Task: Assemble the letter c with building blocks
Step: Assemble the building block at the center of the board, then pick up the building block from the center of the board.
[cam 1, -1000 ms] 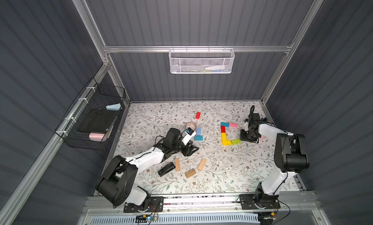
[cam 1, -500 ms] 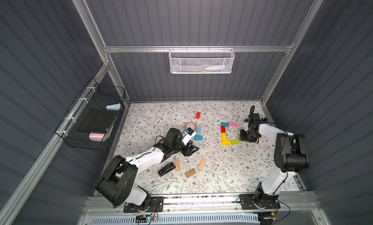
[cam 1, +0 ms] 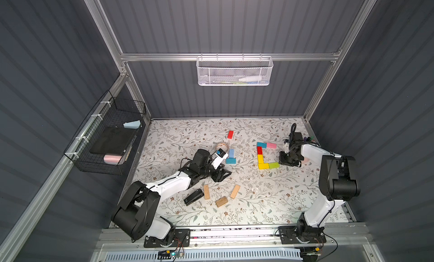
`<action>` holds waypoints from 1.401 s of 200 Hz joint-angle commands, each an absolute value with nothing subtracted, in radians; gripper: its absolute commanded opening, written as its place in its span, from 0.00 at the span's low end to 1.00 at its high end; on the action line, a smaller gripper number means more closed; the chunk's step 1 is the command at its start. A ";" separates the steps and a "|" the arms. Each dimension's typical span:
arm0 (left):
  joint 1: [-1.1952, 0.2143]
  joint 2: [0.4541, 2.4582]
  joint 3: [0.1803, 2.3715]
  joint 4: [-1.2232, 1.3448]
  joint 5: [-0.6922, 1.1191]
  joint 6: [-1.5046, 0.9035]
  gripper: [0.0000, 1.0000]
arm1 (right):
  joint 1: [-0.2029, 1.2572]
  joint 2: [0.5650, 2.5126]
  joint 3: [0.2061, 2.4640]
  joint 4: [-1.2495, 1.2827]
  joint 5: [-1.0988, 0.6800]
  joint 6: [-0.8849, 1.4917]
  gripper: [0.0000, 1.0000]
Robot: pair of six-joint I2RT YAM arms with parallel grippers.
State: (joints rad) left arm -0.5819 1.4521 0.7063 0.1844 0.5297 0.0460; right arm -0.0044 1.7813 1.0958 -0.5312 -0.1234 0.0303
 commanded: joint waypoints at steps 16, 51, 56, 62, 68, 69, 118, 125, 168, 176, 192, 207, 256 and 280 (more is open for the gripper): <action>-0.588 1.460 0.732 0.181 0.543 0.067 0.62 | -0.033 1.724 1.106 -0.543 -0.112 0.045 0.35; -0.588 1.455 0.722 0.194 0.511 0.046 0.63 | -0.035 1.618 1.077 -0.516 -0.164 0.063 0.45; -0.588 1.453 0.721 0.198 0.500 0.039 0.64 | -0.035 1.603 1.071 -0.511 -0.184 0.065 0.47; -0.588 1.452 0.719 0.204 0.497 0.030 0.64 | -0.035 1.584 1.062 -0.506 -0.210 0.075 0.49; -0.587 1.450 0.715 0.210 0.464 0.025 0.64 | -0.035 1.568 1.054 -0.503 -0.235 0.085 0.51; -0.588 1.449 0.715 0.211 0.461 0.024 0.65 | -0.035 1.565 1.052 -0.501 -0.240 0.086 0.51; -0.588 1.448 0.707 0.237 0.386 -0.036 0.65 | -0.017 1.428 0.944 -0.412 -0.379 0.196 0.64; -0.588 1.452 0.707 0.241 0.375 -0.046 0.66 | -0.008 1.414 0.932 -0.396 -0.394 0.208 0.65; -0.588 1.463 0.762 0.185 0.281 -0.121 0.66 | 0.065 1.348 0.900 -0.369 -0.387 0.287 0.66; -0.588 1.456 0.767 0.196 0.255 -0.153 0.66 | 0.077 1.338 0.892 -0.368 -0.391 0.299 0.66; -0.588 1.432 0.777 0.180 0.211 -0.226 0.67 | 0.103 1.315 0.877 -0.366 -0.384 0.317 0.67; -0.587 1.403 0.782 0.141 0.166 -0.279 0.67 | 0.121 1.292 0.866 -0.370 -0.387 0.318 0.69; -0.588 1.317 0.777 0.046 0.094 -0.374 0.67 | 0.139 1.231 0.825 -0.383 -0.402 0.271 0.69; -0.588 1.293 0.771 0.014 0.087 -0.389 0.66 | 0.140 1.222 0.806 -0.374 -0.424 0.259 0.69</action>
